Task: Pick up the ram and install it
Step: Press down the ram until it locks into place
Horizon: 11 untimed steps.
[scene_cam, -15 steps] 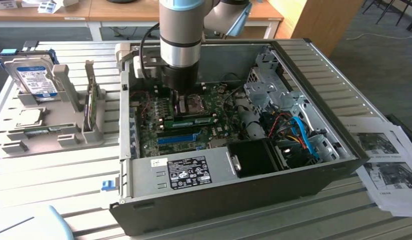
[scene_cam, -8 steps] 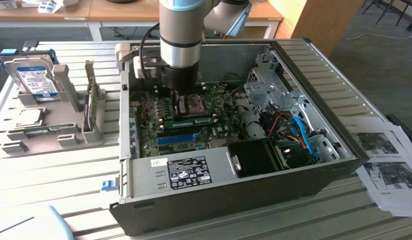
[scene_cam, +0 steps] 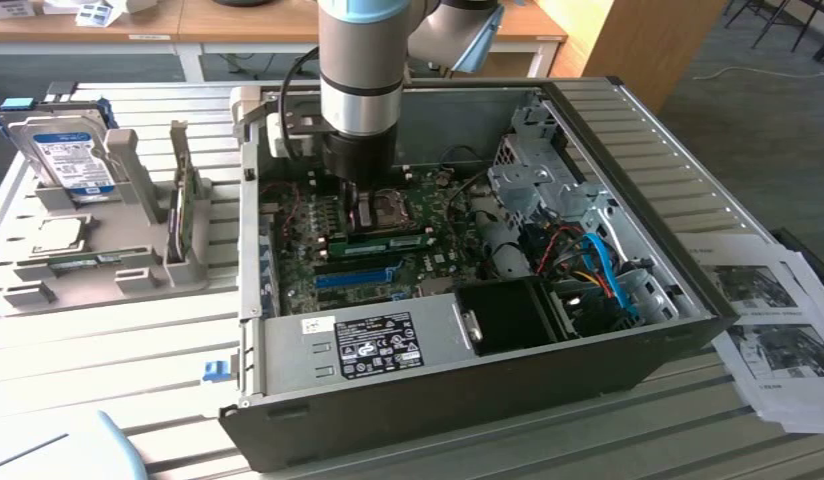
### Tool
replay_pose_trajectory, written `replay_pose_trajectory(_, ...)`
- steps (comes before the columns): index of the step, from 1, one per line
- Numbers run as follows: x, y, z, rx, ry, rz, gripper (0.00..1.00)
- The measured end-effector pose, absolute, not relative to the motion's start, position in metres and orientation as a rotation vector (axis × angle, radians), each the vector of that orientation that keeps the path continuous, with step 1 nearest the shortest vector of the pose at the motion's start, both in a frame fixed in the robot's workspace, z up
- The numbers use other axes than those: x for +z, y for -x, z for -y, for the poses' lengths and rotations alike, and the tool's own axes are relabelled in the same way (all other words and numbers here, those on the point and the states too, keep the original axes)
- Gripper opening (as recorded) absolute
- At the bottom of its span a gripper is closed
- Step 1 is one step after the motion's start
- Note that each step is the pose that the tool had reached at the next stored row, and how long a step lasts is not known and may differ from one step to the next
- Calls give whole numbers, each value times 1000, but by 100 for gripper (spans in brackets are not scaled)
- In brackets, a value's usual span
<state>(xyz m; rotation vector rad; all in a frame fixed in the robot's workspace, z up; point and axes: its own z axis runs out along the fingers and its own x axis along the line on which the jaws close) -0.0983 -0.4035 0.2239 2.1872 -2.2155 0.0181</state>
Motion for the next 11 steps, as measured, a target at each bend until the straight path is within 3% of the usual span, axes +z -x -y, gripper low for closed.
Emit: replay_pose_trajectory(11, 223, 98, 403, 18, -2187, 2216, 9)
